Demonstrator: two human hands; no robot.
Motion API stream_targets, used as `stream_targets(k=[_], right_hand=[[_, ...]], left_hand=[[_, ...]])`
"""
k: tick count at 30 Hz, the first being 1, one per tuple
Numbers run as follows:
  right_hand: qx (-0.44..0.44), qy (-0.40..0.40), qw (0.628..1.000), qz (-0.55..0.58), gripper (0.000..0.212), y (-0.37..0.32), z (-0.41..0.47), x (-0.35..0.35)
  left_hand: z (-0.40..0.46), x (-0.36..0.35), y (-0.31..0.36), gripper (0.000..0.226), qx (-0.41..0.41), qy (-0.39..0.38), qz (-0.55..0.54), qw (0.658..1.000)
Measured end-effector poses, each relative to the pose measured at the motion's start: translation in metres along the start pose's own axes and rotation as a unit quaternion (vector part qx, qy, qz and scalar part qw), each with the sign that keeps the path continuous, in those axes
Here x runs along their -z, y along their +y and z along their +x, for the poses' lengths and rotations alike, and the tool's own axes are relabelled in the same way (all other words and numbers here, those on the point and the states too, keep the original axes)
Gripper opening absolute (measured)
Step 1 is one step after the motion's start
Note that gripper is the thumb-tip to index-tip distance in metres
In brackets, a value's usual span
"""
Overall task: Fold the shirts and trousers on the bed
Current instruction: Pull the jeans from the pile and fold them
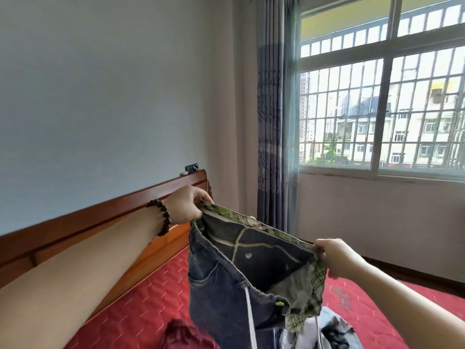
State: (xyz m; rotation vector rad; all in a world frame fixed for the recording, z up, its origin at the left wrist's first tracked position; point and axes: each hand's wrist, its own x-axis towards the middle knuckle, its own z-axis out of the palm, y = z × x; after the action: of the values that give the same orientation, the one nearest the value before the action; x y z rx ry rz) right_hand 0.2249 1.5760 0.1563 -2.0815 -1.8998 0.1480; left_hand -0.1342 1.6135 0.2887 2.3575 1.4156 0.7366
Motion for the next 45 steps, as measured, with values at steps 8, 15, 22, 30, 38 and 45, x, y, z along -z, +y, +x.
stream_targets(k=[8, 15, 22, 30, 38, 45], right_hand=[[-0.044, 0.161, 0.931, 0.326, 0.041, -0.009, -0.001, -0.013], [-0.088, 0.145, 0.864, 0.474, 0.035, -0.037, -0.008, 0.002], [-0.068, 0.148, 0.820, 0.548, 0.024, -0.052, -0.018, 0.023], [-0.056, 0.074, 0.773, 0.628, 0.025, -0.033, -0.031, 0.046], [-0.014, 0.136, 0.845, 0.517, 0.008, -0.021, -0.029, 0.040], [-0.017, 0.192, 0.901, 0.388, 0.010, -0.002, -0.014, 0.043]], left_hand=[[-0.034, -0.011, -0.047, 0.032, 0.039, 0.033, 0.077, 0.996], [-0.057, -0.024, -0.067, 0.032, 0.118, 0.060, -0.009, 0.991], [-0.056, -0.040, -0.075, 0.023, 0.183, 0.064, -0.096, 0.976], [-0.081, -0.017, -0.071, 0.035, 0.091, -0.183, -0.023, 0.979], [-0.094, -0.037, -0.094, 0.029, 0.103, -0.045, -0.207, 0.972], [-0.114, -0.045, -0.088, 0.100, -0.134, -0.077, 0.042, 0.987]])
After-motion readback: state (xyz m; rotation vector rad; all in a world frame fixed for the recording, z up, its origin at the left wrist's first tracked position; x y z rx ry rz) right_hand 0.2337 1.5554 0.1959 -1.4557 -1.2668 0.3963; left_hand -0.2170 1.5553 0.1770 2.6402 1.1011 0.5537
